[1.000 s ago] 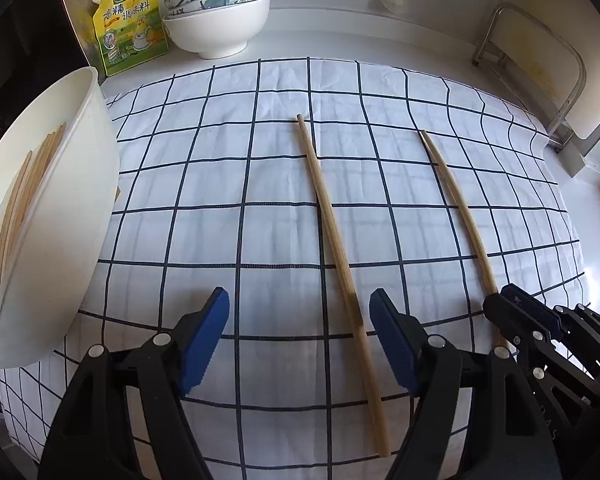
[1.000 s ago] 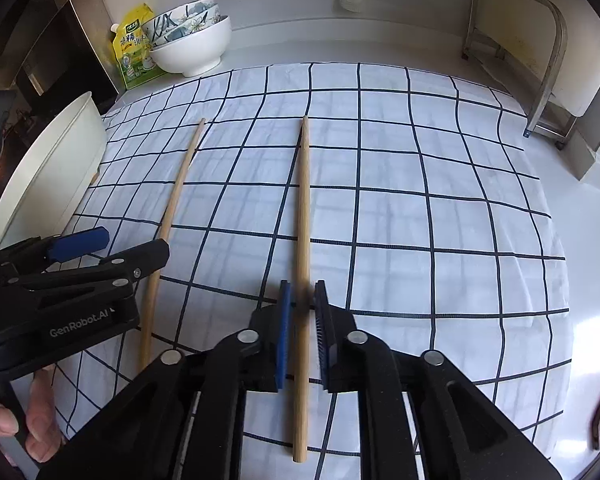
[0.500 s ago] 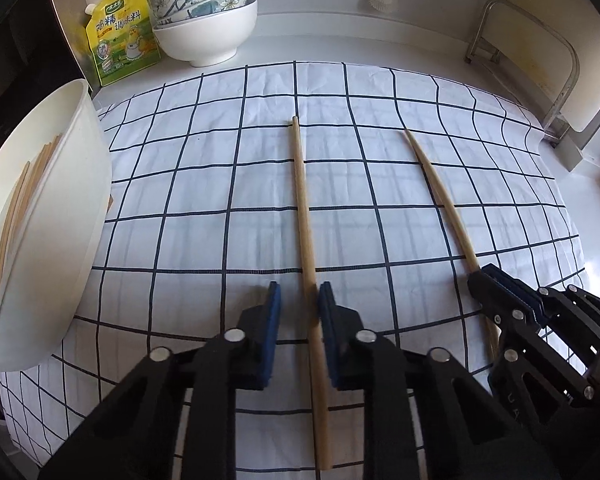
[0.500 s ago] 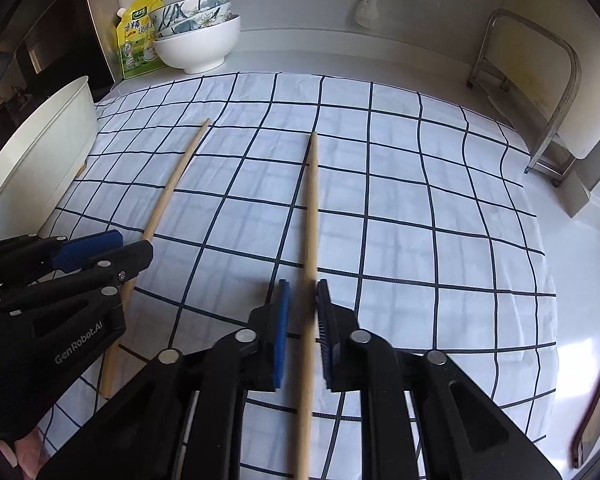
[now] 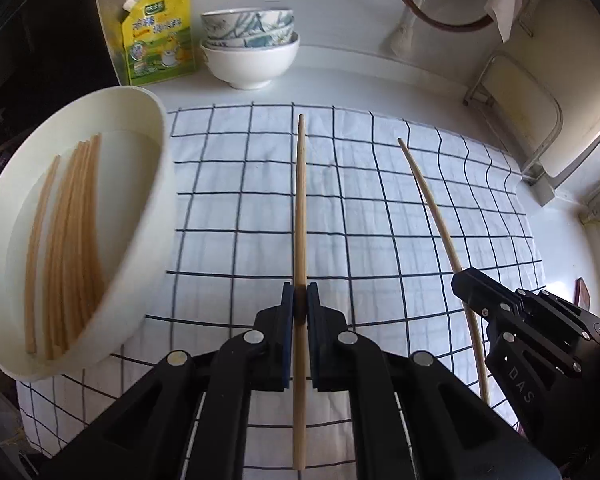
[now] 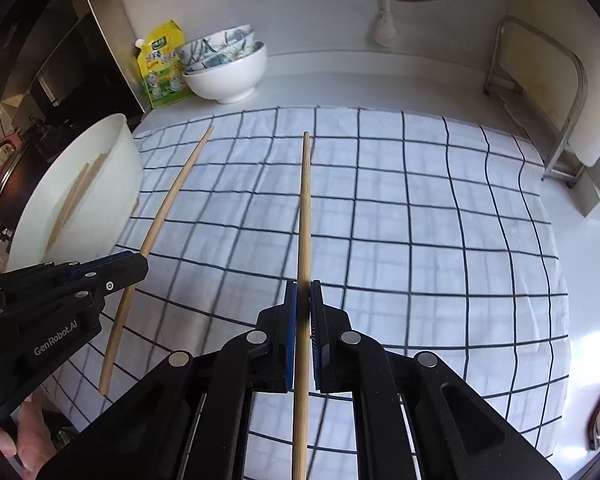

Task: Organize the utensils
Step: 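Carry both held chopsticks over the white basin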

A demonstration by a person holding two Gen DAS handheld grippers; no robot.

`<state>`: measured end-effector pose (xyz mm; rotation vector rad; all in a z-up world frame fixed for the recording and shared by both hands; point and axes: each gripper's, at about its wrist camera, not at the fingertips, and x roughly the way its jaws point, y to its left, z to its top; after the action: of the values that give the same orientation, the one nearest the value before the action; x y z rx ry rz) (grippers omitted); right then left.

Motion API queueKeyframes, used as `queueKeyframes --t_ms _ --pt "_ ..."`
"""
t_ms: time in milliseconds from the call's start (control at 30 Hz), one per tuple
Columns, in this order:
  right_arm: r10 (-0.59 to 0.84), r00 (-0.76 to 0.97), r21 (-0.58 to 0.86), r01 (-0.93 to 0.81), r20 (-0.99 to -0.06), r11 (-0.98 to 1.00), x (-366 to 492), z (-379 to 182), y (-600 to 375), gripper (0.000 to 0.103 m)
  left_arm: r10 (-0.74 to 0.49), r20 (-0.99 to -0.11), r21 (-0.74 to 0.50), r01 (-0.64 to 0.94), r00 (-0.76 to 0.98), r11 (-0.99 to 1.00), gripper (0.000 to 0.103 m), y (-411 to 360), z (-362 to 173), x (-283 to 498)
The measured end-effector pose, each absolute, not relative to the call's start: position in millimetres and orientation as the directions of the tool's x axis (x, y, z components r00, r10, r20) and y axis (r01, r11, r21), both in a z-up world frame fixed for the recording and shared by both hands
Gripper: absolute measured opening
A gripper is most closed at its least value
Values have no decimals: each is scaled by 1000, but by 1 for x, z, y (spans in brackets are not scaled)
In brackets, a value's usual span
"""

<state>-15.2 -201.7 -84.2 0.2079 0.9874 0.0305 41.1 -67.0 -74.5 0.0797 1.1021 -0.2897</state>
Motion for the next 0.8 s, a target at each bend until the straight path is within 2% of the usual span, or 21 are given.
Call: queueKeyframes --t_ms 367,567,800 --pt "267 617 214 -161 -740 964 49 -17 -89 7 -85 -849 -37 102 521 994 7 55 -17 65" --pt "331 579 220 -256 -745 941 90 -17 -20 7 -27 -846 -24 13 532 1000 7 118 -16 89" --pt "330 503 219 -267 -799 938 124 -44 24 7 -20 -870 -29 -10 493 1000 7 147 -38 115"
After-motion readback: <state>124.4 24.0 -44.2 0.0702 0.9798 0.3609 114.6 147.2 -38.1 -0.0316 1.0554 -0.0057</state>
